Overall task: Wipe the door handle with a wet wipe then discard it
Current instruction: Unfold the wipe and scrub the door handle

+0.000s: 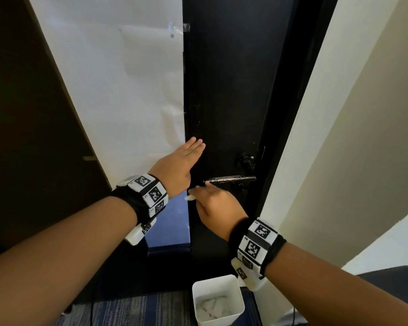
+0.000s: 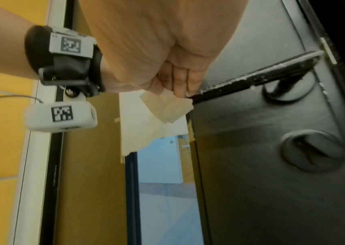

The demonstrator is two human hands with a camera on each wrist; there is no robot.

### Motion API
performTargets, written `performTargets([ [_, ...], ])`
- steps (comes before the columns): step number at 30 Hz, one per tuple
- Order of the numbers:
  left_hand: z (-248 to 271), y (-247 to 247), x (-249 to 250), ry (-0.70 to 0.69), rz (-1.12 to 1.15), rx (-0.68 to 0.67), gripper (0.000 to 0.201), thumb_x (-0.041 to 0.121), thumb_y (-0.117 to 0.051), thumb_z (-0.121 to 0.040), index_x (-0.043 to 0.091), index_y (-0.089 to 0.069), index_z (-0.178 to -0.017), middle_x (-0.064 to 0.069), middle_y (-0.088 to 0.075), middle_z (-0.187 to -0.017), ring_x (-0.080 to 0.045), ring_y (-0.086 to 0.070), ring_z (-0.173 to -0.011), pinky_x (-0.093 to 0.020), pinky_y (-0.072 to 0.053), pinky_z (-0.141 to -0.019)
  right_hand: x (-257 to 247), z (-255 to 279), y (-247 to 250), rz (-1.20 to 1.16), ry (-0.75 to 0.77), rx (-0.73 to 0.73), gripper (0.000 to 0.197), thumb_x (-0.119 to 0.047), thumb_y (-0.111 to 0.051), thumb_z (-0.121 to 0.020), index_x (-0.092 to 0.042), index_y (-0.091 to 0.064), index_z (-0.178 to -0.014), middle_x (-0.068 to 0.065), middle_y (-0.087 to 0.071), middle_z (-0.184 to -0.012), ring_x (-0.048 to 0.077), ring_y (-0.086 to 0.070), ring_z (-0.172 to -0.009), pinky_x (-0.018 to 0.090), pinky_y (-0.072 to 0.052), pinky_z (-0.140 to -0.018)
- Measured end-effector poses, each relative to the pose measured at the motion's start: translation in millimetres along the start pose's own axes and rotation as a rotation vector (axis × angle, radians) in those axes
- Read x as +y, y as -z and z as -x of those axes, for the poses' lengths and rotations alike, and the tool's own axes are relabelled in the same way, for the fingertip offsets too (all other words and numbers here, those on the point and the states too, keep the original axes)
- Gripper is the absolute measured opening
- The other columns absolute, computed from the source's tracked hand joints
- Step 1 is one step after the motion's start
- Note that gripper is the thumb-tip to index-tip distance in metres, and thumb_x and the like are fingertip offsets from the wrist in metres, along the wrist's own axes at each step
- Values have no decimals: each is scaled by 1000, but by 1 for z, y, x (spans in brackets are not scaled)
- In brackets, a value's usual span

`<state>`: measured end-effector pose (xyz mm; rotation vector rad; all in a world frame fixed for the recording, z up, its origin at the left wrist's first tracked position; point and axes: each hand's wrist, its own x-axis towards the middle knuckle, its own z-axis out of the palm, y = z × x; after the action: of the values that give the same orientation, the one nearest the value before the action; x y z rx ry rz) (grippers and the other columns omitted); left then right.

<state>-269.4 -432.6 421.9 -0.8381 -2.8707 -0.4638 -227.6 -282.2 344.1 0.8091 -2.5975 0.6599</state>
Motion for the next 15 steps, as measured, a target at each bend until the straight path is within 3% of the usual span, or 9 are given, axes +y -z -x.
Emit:
performTargets([
  [3,-2,-4,3,-17,0,5,74,-7,-39,-84,17,-12,-149,3,-6,-160,-8,2,-146,-31,-31,-113,17,20,-5,-77,-119,-79,29,-15,-40,-93,-7,-67,-100,14,-70,-80,31,-67,-72,39,-52,-94],
  [5,-4,-6,5,-24,1,1,73,-7,-39,-85,17,-11,-149,3,-6,-160,-9,2,-146,-31,-26,-116,32,30,-4,-175,-332,-52,27,-11,-46,-92,-14,-69,-106,10,-73,-87,25,-69,-81,31,-55,-82],
  [8,-6,-10,10,-35,-9,-6,72,-6,-39,-86,16,-10,-149,2,-5,-160,-9,3,-146,-28,-21,-117,52,36,8,-311,-708,101,29,-7,-49,-91,-11,-71,-109,10,-73,-98,26,-68,-91,23,-49,-76],
  [12,-10,-14,14,-34,-13,-6,72,-5,-39,-86,16,-9,-149,2,-4,-160,-9,4,-146,-26,-22,-115,80,29,20,-613,-1168,382,28,-10,-51,-88,-10,-73,-104,13,-72,-92,32,-68,-88,39,-57,-82],
  [15,-12,-16,15,-31,-14,-4,72,-3,-40,-87,16,-9,-149,2,-4,-160,-9,4,-146,-26,-23,-115,90,21,28,-778,-1239,447,26,-7,-54,-85,-10,-73,-102,16,-72,-94,34,-68,-90,45,-57,-86],
])
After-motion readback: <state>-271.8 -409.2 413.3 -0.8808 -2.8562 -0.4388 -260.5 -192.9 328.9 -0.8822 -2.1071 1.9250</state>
